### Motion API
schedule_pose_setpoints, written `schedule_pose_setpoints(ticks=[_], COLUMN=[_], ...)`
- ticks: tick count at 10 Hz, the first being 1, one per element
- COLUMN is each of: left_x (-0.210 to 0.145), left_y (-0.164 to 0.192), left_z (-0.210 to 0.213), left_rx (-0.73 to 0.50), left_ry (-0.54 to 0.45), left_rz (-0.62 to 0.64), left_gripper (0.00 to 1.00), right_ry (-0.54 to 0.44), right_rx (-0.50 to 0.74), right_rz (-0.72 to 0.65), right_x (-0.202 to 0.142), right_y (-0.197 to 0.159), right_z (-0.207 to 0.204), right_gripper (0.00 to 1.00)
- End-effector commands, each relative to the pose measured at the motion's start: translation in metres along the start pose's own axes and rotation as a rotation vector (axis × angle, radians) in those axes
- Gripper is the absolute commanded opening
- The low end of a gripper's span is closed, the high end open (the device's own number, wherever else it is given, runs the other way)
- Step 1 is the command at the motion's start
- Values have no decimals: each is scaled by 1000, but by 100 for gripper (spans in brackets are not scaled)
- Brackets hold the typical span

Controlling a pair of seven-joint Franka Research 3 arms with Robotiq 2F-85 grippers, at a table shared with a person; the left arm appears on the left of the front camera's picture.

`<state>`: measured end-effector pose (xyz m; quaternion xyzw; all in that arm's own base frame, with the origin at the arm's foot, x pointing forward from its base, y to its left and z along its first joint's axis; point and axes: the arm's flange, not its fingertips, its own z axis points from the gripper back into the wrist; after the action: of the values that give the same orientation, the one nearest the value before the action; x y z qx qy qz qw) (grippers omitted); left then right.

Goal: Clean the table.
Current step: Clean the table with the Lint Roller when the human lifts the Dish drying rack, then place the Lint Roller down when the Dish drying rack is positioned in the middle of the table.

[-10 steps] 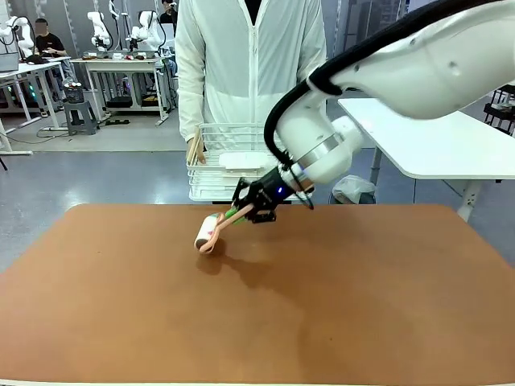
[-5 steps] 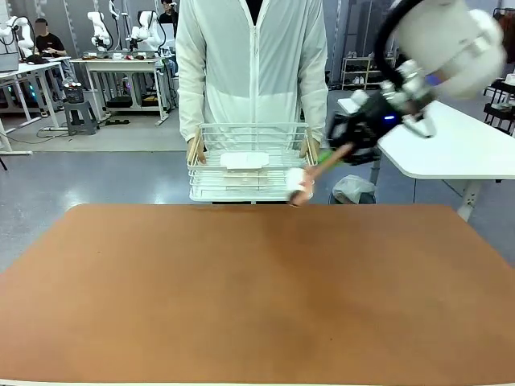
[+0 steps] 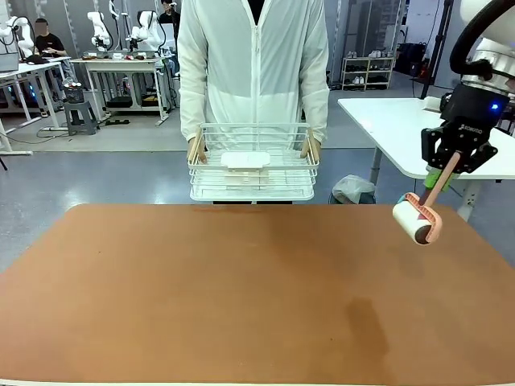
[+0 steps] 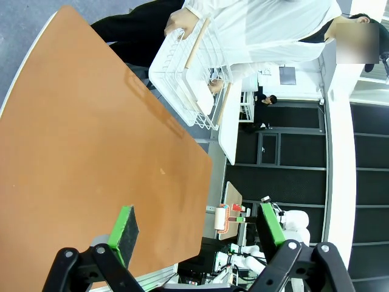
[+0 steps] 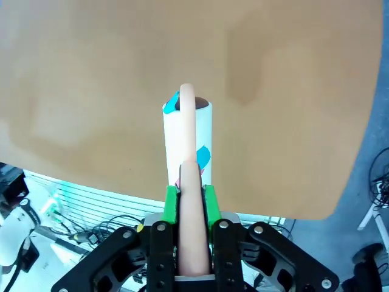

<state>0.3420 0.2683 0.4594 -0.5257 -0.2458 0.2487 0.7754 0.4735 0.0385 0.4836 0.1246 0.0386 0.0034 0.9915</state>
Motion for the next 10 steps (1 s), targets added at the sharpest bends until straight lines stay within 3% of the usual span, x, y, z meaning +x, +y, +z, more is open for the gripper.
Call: schedule_pose_setpoints(ticks=[1,2,10], left_x=[0,0,0], left_y=[-1,-1,-1], left_z=[3,3,3], left_rx=[-26,-26,-26], left_ry=[-1,-1,-1], left_rz=[-10,-10,-10], left_gripper=[100,100,100], right_ry=[-31,0,0], right_rx=[13,0,0], right_rz=[9,0,0], right_x=[3,0,0], right_y=[22,0,0], right_z=[-12,0,0], right_gripper=[21,21,21])
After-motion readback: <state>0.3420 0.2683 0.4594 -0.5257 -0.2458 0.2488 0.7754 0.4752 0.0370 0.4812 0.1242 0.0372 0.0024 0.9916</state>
